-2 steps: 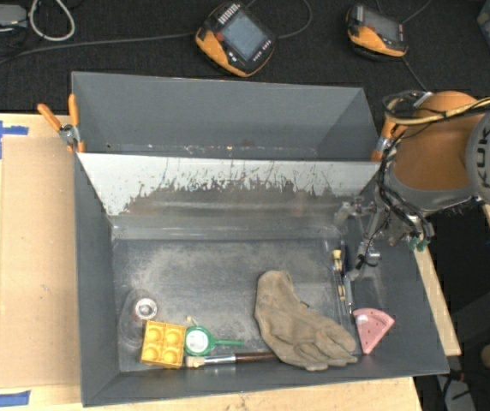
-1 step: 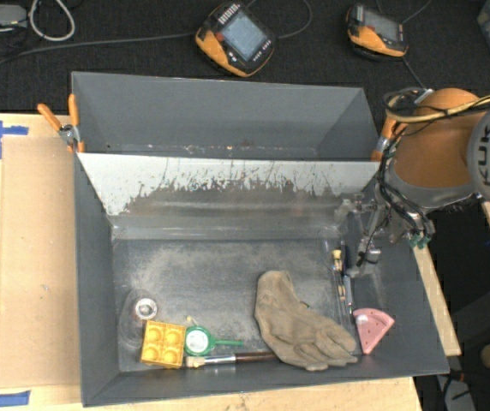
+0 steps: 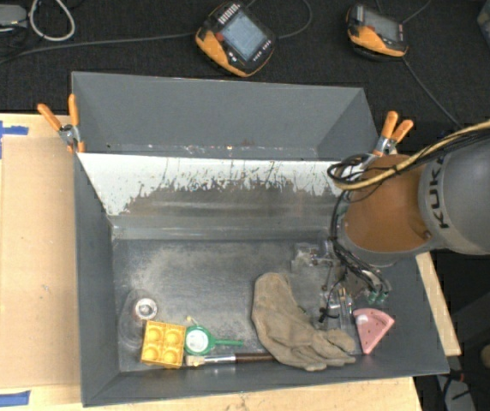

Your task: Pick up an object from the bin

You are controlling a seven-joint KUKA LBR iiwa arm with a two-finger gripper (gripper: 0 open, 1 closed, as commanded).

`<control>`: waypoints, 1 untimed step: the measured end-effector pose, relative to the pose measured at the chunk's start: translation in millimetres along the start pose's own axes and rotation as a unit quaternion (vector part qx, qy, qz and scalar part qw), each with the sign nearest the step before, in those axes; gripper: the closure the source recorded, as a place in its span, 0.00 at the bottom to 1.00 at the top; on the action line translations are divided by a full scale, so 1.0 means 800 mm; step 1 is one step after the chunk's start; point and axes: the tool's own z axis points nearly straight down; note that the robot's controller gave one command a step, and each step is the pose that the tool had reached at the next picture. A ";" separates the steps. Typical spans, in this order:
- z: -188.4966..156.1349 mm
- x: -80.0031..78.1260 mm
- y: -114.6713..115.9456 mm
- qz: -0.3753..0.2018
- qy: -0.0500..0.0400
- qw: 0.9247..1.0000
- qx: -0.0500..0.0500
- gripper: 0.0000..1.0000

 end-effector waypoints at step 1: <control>-0.048 -0.001 0.025 -0.052 -0.008 0.999 0.004 0.00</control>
Offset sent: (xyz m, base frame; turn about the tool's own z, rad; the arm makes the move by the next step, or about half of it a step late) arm -0.0239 0.0672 0.0327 -0.2965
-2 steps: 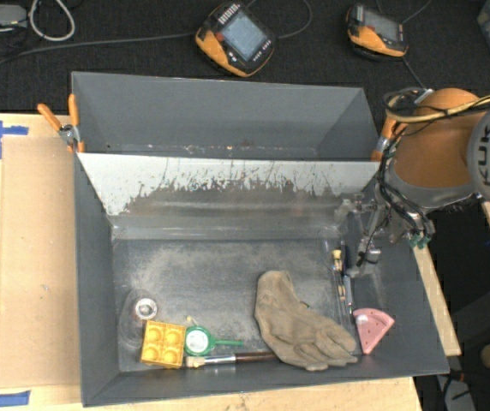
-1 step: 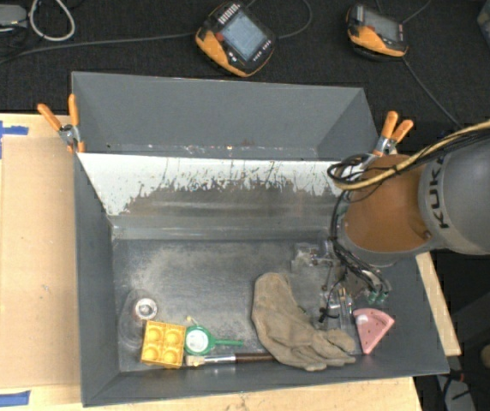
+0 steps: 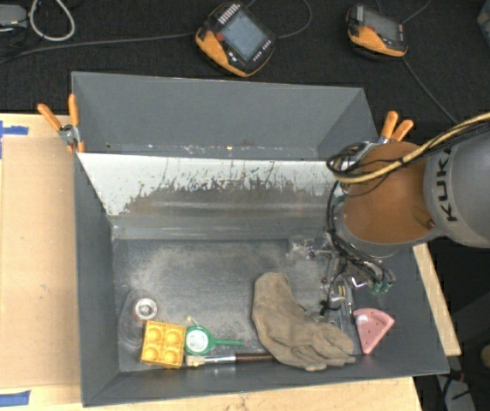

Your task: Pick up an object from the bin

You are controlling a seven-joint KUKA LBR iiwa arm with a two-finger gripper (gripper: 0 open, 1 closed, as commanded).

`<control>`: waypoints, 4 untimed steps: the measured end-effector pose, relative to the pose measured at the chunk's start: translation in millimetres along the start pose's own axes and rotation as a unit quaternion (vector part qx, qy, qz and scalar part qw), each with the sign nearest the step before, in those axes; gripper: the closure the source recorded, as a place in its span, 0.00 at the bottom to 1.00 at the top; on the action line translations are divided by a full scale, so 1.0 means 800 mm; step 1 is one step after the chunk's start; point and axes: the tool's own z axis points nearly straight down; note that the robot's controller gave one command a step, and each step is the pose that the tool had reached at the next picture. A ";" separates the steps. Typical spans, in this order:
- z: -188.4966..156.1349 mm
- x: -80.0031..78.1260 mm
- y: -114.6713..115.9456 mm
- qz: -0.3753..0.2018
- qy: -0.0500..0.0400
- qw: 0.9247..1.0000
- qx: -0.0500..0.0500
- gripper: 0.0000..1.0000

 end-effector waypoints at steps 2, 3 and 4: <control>0.044 0.012 0.057 -0.173 0.001 0.985 -0.001 0.00; 0.042 0.029 0.013 -0.216 0.002 0.976 -0.005 1.00; 0.042 0.029 0.013 -0.216 0.002 0.976 -0.005 1.00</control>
Offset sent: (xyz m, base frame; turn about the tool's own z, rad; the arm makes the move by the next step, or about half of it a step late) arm -0.0202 0.0402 -0.0359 -0.3510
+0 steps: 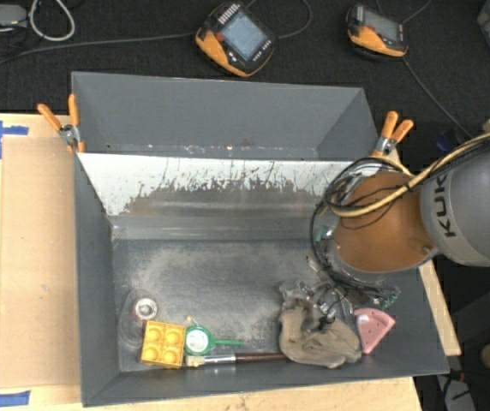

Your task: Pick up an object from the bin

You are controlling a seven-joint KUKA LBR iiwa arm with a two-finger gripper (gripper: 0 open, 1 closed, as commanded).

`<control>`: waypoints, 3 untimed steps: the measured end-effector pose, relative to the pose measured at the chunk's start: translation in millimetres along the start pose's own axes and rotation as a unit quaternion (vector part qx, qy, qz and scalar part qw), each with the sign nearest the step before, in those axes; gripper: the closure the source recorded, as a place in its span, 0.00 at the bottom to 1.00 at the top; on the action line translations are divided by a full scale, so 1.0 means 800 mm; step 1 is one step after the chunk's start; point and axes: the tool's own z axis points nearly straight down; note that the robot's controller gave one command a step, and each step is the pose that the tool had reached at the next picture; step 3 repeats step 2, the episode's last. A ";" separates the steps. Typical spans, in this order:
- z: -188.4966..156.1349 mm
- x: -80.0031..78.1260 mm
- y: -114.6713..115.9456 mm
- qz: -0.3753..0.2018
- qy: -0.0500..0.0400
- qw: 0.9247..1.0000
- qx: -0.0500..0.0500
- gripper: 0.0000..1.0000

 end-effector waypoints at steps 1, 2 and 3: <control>-0.033 0.001 0.002 0.001 0.002 1.000 -0.001 1.00; -0.055 0.001 0.001 0.002 0.001 1.000 0.000 1.00; -0.055 0.001 0.001 0.002 0.001 1.000 0.000 1.00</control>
Offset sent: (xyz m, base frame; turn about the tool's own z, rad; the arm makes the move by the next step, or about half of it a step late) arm -0.0018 0.0007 0.0274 -0.0003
